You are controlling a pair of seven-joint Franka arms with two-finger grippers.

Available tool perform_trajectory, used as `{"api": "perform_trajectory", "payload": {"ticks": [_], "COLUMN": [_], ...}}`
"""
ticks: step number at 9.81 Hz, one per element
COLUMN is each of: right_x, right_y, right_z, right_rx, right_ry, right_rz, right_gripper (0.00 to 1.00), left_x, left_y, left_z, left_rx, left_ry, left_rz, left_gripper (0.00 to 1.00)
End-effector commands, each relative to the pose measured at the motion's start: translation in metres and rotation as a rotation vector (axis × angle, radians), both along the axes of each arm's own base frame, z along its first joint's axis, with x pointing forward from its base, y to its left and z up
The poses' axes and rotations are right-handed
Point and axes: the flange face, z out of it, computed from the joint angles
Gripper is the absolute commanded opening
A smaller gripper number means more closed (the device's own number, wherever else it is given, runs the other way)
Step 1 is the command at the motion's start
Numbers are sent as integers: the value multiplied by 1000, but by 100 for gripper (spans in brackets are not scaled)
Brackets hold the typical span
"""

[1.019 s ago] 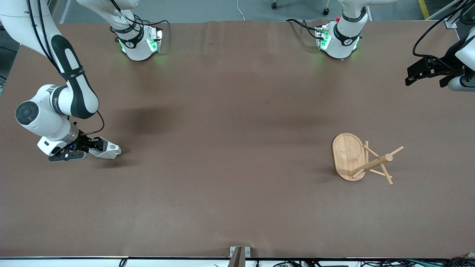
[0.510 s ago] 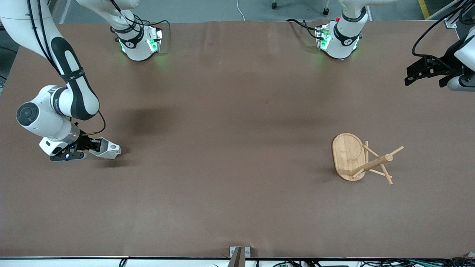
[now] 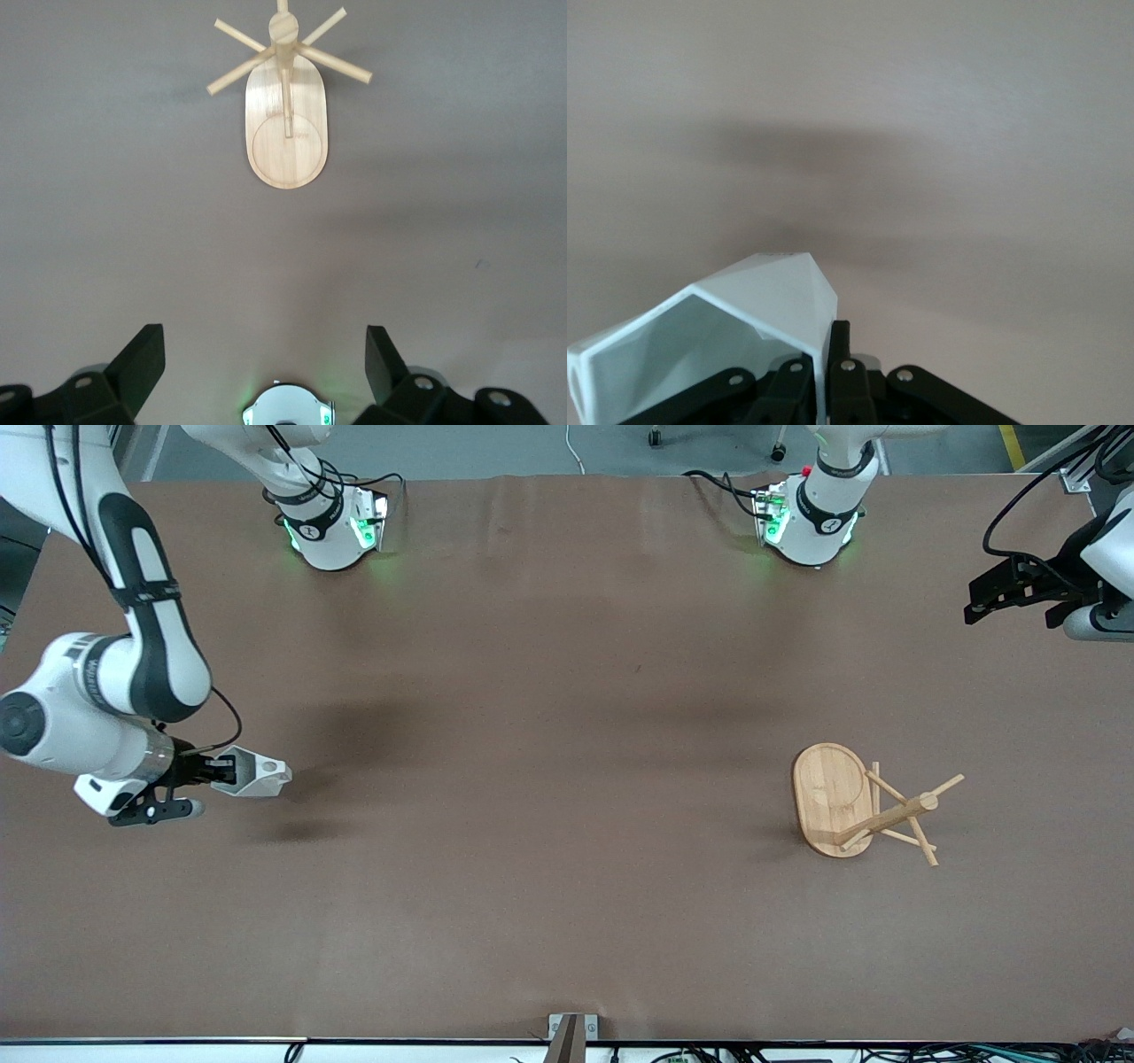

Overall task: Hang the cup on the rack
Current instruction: 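Lift the white cup with the right gripper while the left gripper approaches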

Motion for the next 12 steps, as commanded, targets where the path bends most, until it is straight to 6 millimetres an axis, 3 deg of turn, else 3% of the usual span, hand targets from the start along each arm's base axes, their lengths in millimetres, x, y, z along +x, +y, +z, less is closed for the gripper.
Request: {"api": "perform_trajectory", "payload": {"ticks": [1, 2, 4, 6, 10, 12], "right_x": [9, 10, 10, 0, -20, -36], "right_y": [32, 56, 127, 202, 315, 360], "right_z": [33, 35, 40, 49, 52, 51], "right_rx": [182, 256, 480, 686, 1057, 1164], "right_ry": [29, 28, 41, 89, 221, 291], "right_rz": [-42, -39, -53, -48, -134, -170], "right_gripper": [1, 1, 1, 1, 1, 1], "left_x": [3, 5, 16, 1, -22, -26], "left_y": [-3, -21, -98, -164, -257, -300], "left_z": [-11, -10, -19, -16, -1, -16], "left_rx": [-15, -22, -73, -127, -266, -308], "left_ry": [40, 31, 18, 21, -98, -116], "left_rz": [-25, -58, -188, -298, -440, -515], "left_gripper": [100, 100, 100, 100, 100, 100]}}
